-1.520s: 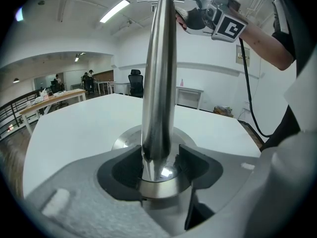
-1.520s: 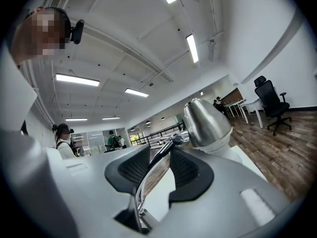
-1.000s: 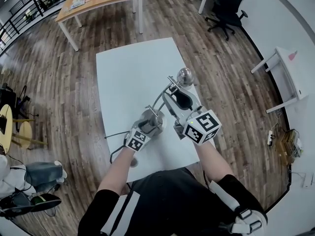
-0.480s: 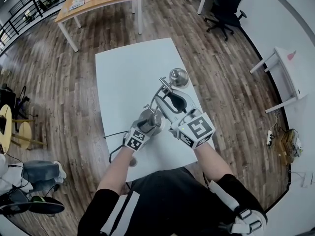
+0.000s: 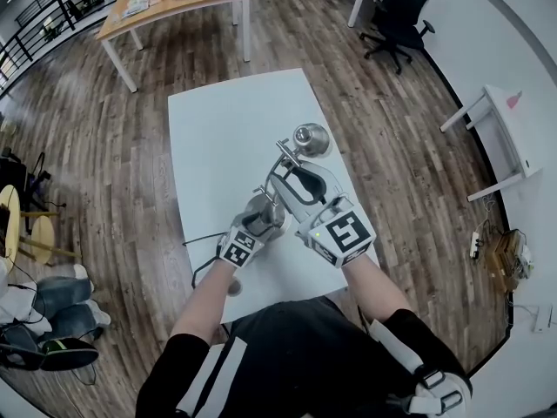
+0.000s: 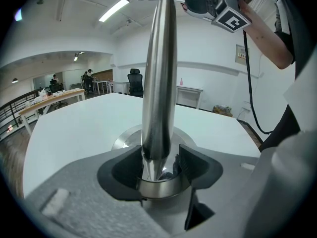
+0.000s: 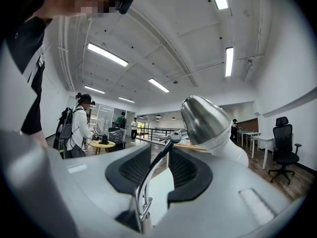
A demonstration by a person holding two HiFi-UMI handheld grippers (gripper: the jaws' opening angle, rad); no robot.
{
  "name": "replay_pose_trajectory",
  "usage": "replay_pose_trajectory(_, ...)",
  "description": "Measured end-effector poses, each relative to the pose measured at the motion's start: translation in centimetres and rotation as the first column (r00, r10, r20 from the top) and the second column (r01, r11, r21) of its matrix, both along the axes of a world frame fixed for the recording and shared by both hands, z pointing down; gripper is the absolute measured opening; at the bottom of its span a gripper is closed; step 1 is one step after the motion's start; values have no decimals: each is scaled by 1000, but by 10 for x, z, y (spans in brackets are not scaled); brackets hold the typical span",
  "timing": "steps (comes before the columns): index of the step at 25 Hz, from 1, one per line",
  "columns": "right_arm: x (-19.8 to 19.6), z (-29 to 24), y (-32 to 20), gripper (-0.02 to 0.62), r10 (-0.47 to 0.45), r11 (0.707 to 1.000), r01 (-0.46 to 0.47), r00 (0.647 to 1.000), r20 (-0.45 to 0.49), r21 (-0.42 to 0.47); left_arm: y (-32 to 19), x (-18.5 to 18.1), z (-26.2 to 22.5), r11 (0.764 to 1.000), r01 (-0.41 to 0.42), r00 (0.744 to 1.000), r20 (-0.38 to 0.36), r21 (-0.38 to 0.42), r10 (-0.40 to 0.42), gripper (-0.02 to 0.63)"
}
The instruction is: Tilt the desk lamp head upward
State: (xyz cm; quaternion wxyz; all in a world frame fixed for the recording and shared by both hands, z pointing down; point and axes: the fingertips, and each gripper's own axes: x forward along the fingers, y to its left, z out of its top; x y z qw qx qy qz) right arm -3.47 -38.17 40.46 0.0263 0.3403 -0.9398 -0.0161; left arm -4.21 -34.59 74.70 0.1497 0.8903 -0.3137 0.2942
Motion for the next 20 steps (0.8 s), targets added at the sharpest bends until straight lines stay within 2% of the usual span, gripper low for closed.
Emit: replay_pose_trajectory(20,-11,-4,12,103,-12,999,14,999,-53,47,-1,2,1,1000,-8,1000,-5,-2,8,235)
